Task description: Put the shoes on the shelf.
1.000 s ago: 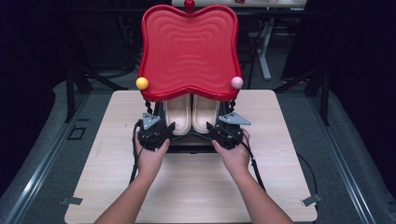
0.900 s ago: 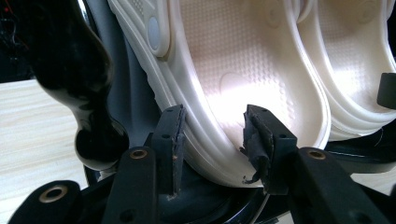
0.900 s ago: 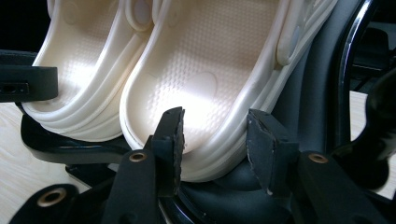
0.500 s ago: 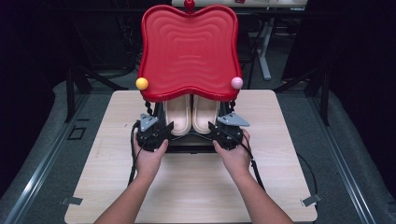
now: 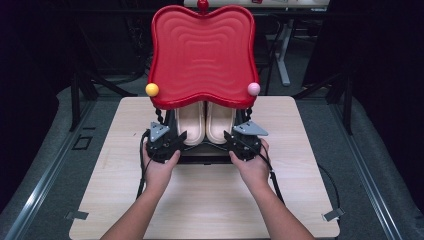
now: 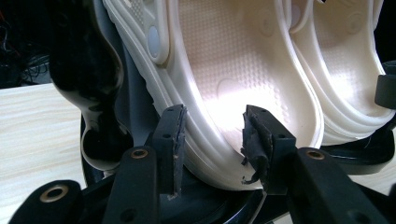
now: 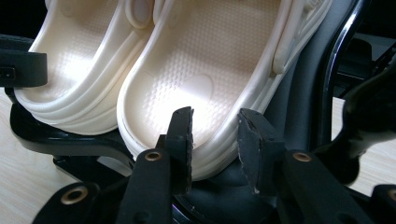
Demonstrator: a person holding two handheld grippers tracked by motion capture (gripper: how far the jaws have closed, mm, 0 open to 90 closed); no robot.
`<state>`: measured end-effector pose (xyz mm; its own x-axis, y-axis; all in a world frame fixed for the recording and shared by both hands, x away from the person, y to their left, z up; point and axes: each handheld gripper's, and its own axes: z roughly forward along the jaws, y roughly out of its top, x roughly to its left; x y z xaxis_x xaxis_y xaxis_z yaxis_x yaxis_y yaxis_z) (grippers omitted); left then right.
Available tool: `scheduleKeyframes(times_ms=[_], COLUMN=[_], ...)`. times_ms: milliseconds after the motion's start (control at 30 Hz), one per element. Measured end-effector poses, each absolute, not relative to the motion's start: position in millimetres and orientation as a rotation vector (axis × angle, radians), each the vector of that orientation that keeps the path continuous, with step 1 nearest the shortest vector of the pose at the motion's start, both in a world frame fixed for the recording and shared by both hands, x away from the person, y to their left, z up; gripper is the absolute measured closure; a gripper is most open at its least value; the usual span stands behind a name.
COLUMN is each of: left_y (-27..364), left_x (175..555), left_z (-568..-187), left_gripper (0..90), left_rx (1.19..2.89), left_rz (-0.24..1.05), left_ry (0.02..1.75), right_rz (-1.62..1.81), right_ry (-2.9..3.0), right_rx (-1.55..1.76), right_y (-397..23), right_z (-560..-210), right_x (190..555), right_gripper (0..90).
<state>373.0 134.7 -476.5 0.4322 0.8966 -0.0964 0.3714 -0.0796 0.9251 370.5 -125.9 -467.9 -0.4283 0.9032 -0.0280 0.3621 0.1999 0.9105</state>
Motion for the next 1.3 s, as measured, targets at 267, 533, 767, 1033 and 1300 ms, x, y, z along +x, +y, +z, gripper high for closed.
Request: scheduleKeyframes(times_ms=[267,533,767,1033,1300], left_y=[135,134,134,141,154], left_x=[372,367,359,348,338], left_z=[-477,-476,-471,-464,-461], left_gripper=[57.4,55.8,54.8,54.0,52.8], left_rx=[1.663,1.666,1.661,1.654,1.665], left_rz=[0.635,0.630,0.638,0.655,0.665], left_ry=[1.120,1.103,1.073,1.036,1.027], right_rz=[1.205,1.238,1.257,1.261,1.265], right_ry=[1.890,1.902,1.910,1.907,1.910], right_rx=[1.189,1.164,1.134,1.121,1.097], right_y=[-126,-125,-123,-127,-131], right_z=[-467,-464,-459,-453,-448], right_x=[369,359,352,347,339], right_gripper=[65.6,64.6,61.2,59.3,58.4])
